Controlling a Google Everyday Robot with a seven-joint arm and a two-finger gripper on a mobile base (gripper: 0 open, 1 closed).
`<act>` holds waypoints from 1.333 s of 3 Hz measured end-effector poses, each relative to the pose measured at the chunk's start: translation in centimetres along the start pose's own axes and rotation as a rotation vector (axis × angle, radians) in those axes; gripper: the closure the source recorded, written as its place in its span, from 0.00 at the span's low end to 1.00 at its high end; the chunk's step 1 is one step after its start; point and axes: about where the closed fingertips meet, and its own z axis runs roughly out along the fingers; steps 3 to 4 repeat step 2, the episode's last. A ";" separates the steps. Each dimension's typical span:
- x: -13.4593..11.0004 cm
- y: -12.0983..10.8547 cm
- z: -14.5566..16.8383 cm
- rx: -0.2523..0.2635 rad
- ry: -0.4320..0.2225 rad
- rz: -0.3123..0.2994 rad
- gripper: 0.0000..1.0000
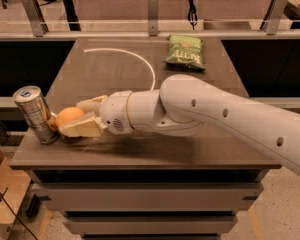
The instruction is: Move orange near redbull can
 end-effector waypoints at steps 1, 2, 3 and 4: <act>0.0 0.0 0.0 0.001 -0.002 0.003 0.00; 0.0 0.0 0.0 0.001 -0.002 0.003 0.00; 0.0 0.0 0.0 0.001 -0.002 0.003 0.00; 0.0 0.0 0.0 0.001 -0.002 0.003 0.00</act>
Offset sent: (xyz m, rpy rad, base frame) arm -0.0003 0.0002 0.0001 0.0026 0.0022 -0.0018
